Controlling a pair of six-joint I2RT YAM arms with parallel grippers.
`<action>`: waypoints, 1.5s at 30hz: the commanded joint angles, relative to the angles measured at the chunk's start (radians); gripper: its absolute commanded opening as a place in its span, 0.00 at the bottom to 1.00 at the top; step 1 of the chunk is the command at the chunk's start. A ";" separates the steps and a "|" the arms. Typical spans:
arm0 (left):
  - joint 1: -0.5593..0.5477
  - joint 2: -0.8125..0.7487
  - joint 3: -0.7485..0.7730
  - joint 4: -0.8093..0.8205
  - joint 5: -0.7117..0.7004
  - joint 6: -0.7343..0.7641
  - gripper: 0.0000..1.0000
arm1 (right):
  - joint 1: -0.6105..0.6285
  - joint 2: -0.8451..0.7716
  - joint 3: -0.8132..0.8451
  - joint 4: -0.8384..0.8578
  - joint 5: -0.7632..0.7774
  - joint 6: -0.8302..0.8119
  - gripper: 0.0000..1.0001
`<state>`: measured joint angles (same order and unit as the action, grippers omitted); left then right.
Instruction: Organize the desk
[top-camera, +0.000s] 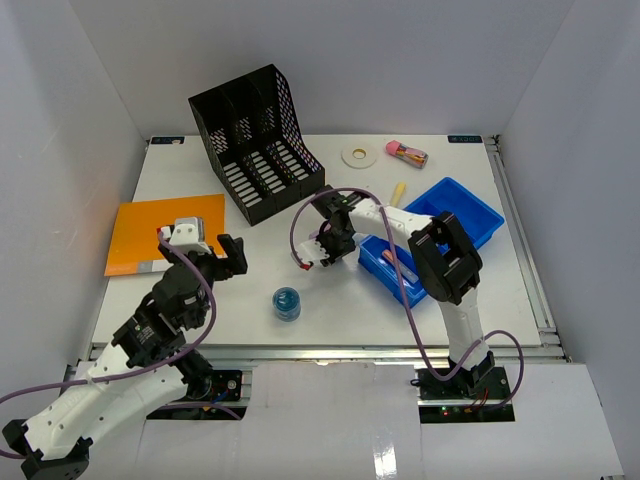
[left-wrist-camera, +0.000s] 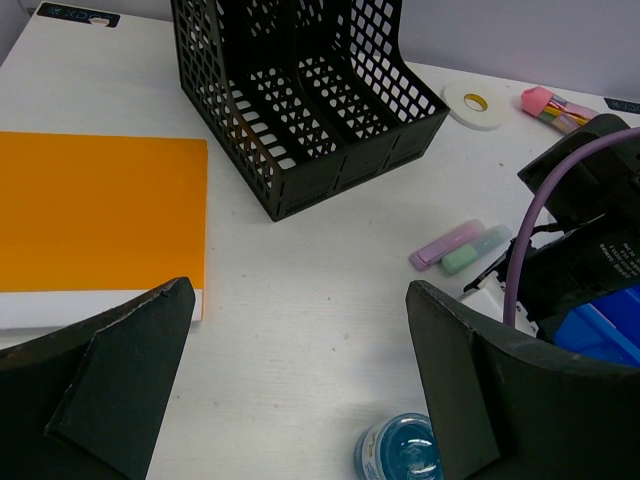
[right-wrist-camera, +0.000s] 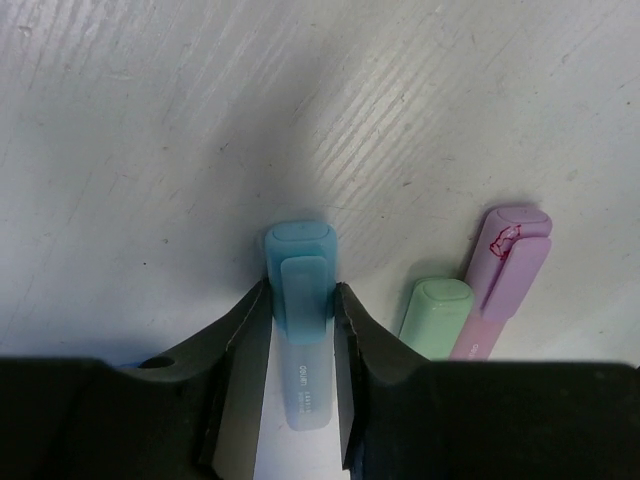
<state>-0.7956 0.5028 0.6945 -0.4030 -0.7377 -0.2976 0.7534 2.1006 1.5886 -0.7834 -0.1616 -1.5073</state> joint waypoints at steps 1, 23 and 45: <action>-0.001 0.008 -0.009 0.007 0.010 0.011 0.98 | 0.003 0.015 0.034 -0.059 -0.183 0.021 0.19; -0.001 0.070 -0.007 0.010 0.069 0.014 0.98 | -0.364 -0.610 -0.159 0.434 -0.574 1.121 0.13; 0.001 0.290 -0.016 0.165 0.523 0.077 0.98 | -0.555 -0.791 -0.772 0.629 -0.486 1.167 0.71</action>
<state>-0.7952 0.7174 0.6715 -0.3191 -0.3596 -0.2373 0.2044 1.3658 0.8350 -0.1984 -0.6491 -0.3239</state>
